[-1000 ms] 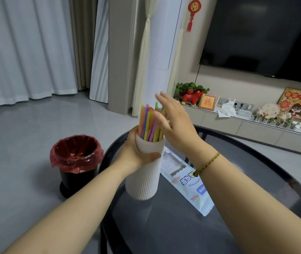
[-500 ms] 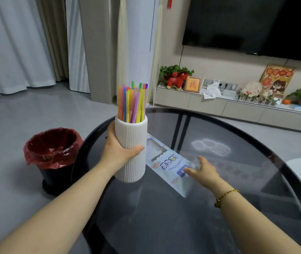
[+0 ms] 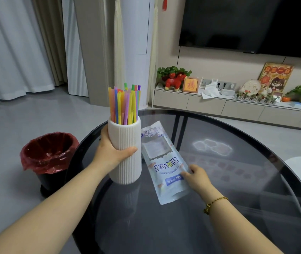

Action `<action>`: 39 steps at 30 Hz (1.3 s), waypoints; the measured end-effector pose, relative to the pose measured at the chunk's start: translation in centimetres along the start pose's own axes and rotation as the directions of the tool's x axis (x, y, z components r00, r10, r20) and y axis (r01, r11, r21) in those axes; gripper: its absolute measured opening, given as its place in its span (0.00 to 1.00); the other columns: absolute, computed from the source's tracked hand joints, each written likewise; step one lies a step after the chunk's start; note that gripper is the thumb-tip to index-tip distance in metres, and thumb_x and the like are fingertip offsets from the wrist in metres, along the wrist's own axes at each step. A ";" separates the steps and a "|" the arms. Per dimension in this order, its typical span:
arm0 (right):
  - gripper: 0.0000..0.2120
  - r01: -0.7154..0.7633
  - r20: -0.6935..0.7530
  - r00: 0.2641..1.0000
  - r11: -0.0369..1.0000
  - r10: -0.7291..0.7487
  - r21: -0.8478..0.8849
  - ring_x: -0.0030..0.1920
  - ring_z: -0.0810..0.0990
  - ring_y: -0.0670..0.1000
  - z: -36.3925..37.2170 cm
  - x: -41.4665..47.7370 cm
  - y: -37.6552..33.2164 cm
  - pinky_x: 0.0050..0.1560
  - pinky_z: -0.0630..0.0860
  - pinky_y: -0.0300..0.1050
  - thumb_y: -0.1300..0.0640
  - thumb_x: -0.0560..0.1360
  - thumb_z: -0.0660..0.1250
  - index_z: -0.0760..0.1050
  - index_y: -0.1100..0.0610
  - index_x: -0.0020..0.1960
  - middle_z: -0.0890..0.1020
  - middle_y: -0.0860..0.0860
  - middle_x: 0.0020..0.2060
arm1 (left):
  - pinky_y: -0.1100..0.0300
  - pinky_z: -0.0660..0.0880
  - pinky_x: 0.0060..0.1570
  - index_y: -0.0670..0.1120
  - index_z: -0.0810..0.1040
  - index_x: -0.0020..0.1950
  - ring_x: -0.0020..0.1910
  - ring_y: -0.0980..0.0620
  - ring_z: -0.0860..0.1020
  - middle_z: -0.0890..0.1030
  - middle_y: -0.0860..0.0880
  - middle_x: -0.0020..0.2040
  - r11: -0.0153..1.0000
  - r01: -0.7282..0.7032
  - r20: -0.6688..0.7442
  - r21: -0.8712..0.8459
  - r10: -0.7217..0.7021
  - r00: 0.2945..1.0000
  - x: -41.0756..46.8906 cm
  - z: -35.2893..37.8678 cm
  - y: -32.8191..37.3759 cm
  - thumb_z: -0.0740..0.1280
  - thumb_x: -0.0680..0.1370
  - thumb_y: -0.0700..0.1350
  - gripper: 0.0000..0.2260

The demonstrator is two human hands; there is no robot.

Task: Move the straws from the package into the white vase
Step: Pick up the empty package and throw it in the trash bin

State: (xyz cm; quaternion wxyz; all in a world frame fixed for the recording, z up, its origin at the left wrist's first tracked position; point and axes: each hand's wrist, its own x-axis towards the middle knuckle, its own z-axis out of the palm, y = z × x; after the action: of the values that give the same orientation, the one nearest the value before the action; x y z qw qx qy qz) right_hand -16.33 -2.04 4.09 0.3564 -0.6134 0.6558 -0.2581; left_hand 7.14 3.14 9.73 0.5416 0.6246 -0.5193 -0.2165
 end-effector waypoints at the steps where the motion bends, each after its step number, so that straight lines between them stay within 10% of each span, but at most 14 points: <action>1: 0.13 0.008 -0.019 1.000 0.999 -0.007 0.048 0.31 0.70 0.49 -0.2 -0.4 0.0 0.28 0.67 0.40 0.61 0.74 0.60 0.63 0.53 0.32 0.71 0.49 0.31 | 0.54 0.69 0.49 0.47 0.57 0.67 0.50 0.52 0.70 0.69 0.52 0.53 1.000 0.006 0.007 -0.003 -0.006 1.000 -0.1 0.0 0.2 0.76 0.63 0.42 0.40; 11: 0.13 0.270 -0.372 0.916 0.916 -0.149 0.297 0.31 0.72 0.49 -4.0 -5.5 -1.4 0.33 0.74 0.47 0.61 0.75 0.60 0.66 0.53 0.33 0.73 0.48 0.30 | 0.45 0.63 0.65 0.50 0.51 0.72 0.69 0.46 0.62 0.62 0.47 0.73 0.995 0.101 -0.019 -0.019 -0.101 0.995 -4.1 -1.1 1.2 0.71 0.69 0.48 0.39; 18: 0.13 0.579 -0.550 0.770 0.718 -0.324 0.387 0.36 0.75 0.44 -6.0 -11.2 -5.1 0.30 0.73 0.26 0.63 0.74 0.62 0.69 0.46 0.37 0.76 0.45 0.35 | 0.57 0.66 0.52 0.49 0.66 0.64 0.55 0.50 0.69 0.71 0.49 0.58 0.995 0.030 -0.123 -0.099 -0.042 0.992 -8.9 -1.0 4.1 0.65 0.74 0.48 0.20; 29: 0.14 0.697 -0.313 0.702 0.526 -0.640 0.488 0.33 0.77 0.33 0.6 -17.2 -13.2 0.33 0.73 0.24 0.66 0.74 0.63 0.71 0.47 0.38 0.77 0.44 0.35 | 0.68 0.75 0.42 0.51 0.78 0.46 0.47 0.59 0.81 0.84 0.54 0.46 0.837 0.098 0.074 -0.538 -0.068 0.995 -13.7 -6.4 4.4 0.64 0.73 0.45 0.05; 39: 0.09 0.519 0.091 0.788 0.737 -0.609 0.433 0.40 0.77 0.38 14.5 -15.0 -15.5 0.43 0.75 0.32 0.59 0.75 0.63 0.69 0.45 0.42 0.77 0.39 0.39 | 0.63 0.79 0.33 0.45 0.77 0.47 0.39 0.52 0.80 0.81 0.48 0.42 0.711 0.175 -0.190 -0.681 -0.403 0.895 -13.2 -14.6 -3.9 0.61 0.75 0.36 0.07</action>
State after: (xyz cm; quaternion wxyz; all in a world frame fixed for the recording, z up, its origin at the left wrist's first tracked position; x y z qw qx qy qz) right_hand 4.60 12.46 9.48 0.4463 -0.7268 0.3281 -0.4062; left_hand 16.08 20.84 6.99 0.7599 0.4994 -0.2096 -0.3594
